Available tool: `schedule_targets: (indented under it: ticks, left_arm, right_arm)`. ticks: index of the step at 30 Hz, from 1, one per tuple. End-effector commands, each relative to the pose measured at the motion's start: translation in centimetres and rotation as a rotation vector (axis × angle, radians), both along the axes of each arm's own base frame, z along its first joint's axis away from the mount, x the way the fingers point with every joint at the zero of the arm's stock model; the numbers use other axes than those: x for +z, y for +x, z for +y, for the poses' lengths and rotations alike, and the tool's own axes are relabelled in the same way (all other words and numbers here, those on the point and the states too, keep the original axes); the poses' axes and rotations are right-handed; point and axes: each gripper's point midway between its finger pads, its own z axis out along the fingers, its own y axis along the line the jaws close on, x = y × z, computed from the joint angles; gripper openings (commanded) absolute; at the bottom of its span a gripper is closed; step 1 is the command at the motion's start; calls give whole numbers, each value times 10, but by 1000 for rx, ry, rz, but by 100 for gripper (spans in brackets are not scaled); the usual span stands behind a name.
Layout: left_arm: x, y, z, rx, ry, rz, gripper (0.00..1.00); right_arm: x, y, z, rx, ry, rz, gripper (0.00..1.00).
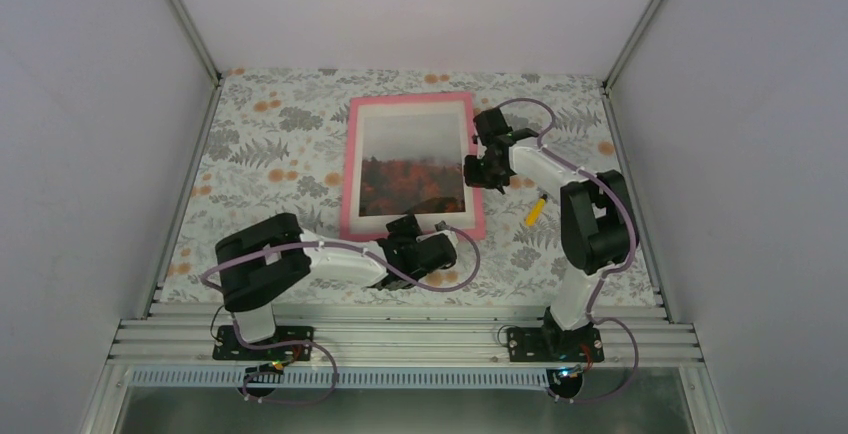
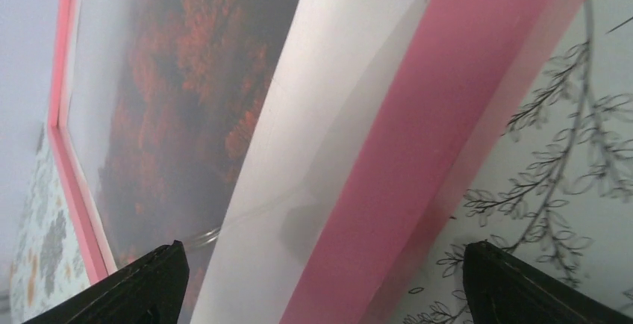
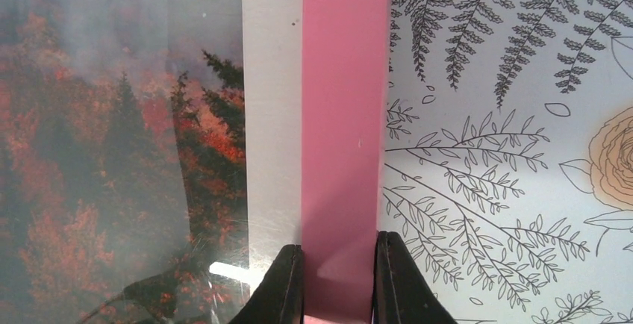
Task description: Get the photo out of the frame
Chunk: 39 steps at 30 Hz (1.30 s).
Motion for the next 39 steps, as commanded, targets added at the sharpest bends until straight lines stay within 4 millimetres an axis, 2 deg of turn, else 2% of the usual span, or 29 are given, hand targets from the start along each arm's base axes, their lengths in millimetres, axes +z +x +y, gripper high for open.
schedule_targets:
  ticks: [1, 6, 13, 17, 20, 22, 27, 30, 35, 39]
  left_arm:
    - [6, 12, 0, 38, 40, -96, 90]
    - [6, 17, -1, 57, 32, -133, 84]
    - [17, 20, 1, 96, 1, -166, 61]
    - [29, 20, 7, 121, -29, -177, 49]
    - [38, 19, 10, 135, -63, -185, 44]
    - [42, 18, 12, 144, -84, -186, 42]
    - [50, 19, 13, 180, -135, -190, 40]
    - [57, 20, 12, 205, -170, -196, 40]
    - [74, 23, 10, 251, -260, -211, 35]
    - [92, 25, 11, 282, -319, -228, 32]
  right_arm:
    - [39, 8, 20, 32, 147, -72, 5]
    - [48, 7, 28, 50, 209, -75, 5]
    - [52, 6, 26, 31, 255, -83, 9]
    - [57, 5, 23, 7, 320, -90, 19]
    - [58, 4, 20, -6, 387, -86, 31]
    - [69, 0, 22, 8, 457, -102, 37]
    - [62, -13, 25, 33, 579, -64, 47]
    - [65, -21, 28, 55, 664, -64, 50]
    - [100, -28, 27, 110, 746, -162, 61]
    - [147, -32, 21, 147, 756, -301, 68]
